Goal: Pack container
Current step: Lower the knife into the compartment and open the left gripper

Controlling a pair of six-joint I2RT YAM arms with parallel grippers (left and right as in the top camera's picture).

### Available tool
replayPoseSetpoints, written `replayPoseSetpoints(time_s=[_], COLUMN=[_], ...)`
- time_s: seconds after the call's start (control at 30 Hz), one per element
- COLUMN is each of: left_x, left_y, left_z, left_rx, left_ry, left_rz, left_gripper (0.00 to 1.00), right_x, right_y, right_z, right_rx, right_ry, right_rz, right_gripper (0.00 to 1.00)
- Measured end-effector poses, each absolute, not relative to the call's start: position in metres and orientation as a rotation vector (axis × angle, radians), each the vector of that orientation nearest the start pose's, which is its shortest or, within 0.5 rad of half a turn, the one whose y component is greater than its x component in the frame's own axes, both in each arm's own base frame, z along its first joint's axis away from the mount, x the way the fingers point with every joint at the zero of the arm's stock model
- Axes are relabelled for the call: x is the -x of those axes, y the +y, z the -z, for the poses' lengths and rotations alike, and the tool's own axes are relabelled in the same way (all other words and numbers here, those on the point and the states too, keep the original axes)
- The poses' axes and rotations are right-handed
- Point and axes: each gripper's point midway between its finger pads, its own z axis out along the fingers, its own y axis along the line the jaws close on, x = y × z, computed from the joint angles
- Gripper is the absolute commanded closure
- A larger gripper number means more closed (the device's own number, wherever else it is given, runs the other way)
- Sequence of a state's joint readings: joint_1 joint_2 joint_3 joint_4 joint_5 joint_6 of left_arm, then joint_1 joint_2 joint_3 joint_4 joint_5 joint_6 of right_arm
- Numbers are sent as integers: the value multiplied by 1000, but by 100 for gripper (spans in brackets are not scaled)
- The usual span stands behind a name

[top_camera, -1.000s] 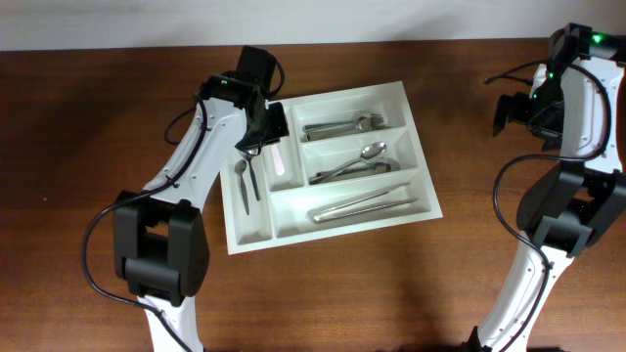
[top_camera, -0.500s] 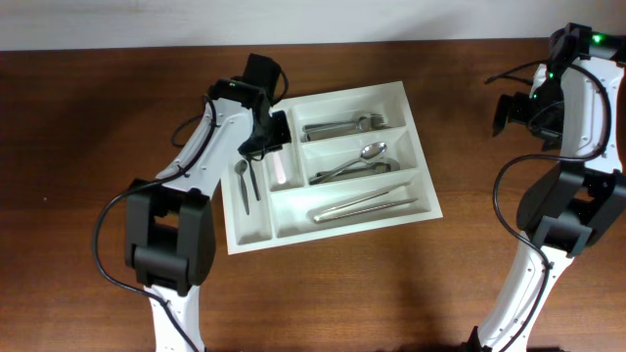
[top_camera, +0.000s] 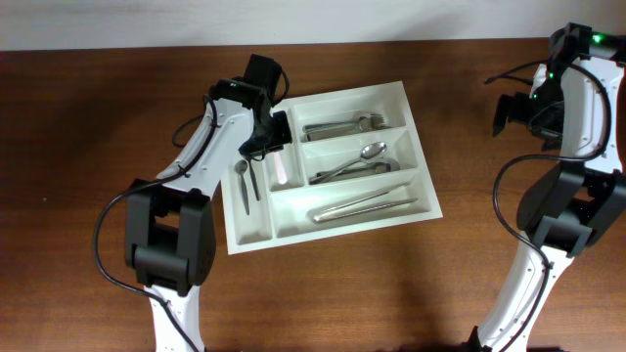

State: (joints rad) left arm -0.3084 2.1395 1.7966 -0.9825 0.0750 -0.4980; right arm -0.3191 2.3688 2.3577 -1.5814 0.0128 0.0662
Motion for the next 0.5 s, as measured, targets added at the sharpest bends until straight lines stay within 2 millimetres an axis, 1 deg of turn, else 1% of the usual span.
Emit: replayPoseSetpoints(time_s=[0.03, 0.17, 0.23, 0.4, 0.5], left_x=[-446, -446, -446, -446, -448], left_y=[-156, -156, -156, -156, -158], left_z=[-72, -72, -72, -72, -75], left_rx=[264, 265, 264, 265, 220], left_ry=[2924, 2924, 2924, 2924, 2921], left_rz=[243, 244, 244, 244, 252], left_gripper=[79, 78, 75, 74, 66], right_x=[-426, -426, -426, -426, -426], right_y=[-143, -143, -143, -143, -143], right_z=[-109, -109, -109, -109, -109], right_rx=[-606, -607, -606, -607, -606], right_ry=[3106, 3106, 3106, 3106, 3106], right_rz=[15, 16, 16, 16, 16], right_gripper=[1, 1, 1, 1, 2])
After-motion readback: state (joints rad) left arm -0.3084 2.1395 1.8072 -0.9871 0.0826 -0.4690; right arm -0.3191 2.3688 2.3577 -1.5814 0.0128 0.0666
